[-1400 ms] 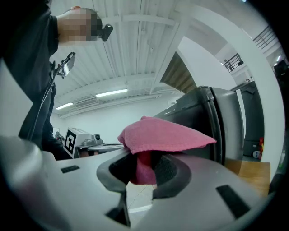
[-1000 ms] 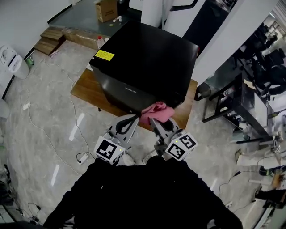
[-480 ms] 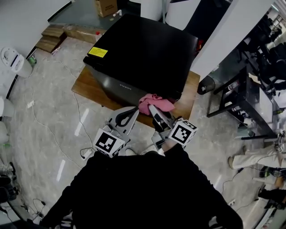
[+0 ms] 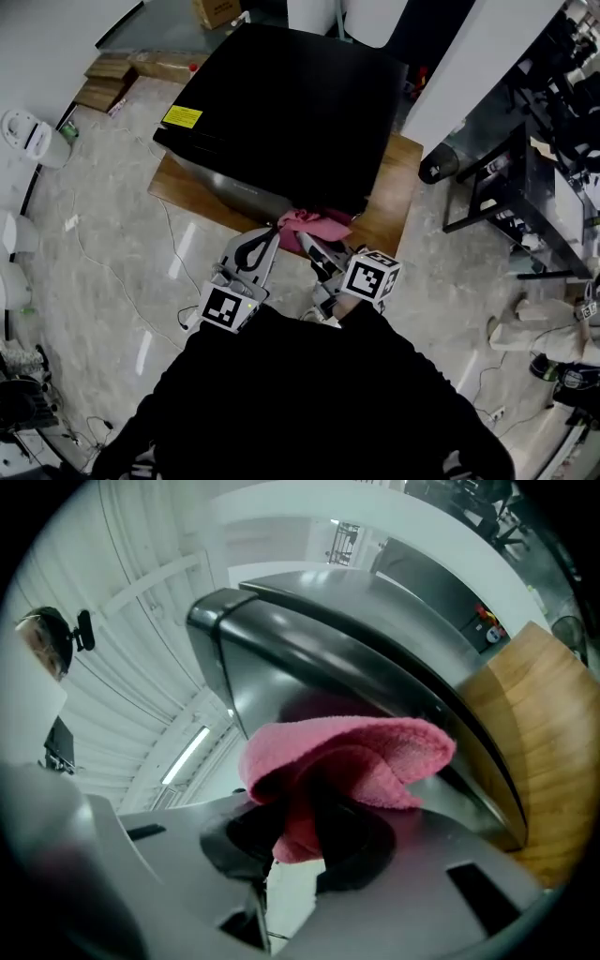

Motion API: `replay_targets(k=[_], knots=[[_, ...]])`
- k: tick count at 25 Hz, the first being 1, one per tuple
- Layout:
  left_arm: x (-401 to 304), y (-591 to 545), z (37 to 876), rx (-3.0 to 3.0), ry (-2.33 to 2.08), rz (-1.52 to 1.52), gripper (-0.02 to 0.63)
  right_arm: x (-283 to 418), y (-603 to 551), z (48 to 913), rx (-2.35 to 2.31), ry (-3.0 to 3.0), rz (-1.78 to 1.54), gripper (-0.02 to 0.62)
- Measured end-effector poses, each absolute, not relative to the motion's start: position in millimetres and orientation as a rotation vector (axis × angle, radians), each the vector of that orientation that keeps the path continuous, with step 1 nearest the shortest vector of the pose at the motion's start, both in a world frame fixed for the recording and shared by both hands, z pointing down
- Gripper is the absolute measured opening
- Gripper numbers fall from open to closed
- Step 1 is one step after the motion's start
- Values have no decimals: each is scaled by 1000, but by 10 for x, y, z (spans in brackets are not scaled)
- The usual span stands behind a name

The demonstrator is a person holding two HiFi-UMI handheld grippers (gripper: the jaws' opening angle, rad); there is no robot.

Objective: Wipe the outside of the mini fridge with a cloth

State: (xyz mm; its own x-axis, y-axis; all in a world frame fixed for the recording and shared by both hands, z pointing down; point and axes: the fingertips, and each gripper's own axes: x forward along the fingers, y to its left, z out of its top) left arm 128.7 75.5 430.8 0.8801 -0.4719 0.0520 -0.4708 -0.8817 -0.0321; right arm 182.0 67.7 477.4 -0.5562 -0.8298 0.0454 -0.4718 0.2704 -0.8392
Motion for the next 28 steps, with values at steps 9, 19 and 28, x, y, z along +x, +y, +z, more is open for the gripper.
replay_targets(k=[9,19,28], knots=[[1287,660,5116,-3139,515,-171,3,1740,589,5808,-1271,1999,-1444,96],[1371,536,5986,-3165,345,-332,3,1790,607,7194,-1442,1777,-1701,97],[1297,444,6284,-3187,370,-424,3,1847,658,8126,-1573,1696,-1883,97]])
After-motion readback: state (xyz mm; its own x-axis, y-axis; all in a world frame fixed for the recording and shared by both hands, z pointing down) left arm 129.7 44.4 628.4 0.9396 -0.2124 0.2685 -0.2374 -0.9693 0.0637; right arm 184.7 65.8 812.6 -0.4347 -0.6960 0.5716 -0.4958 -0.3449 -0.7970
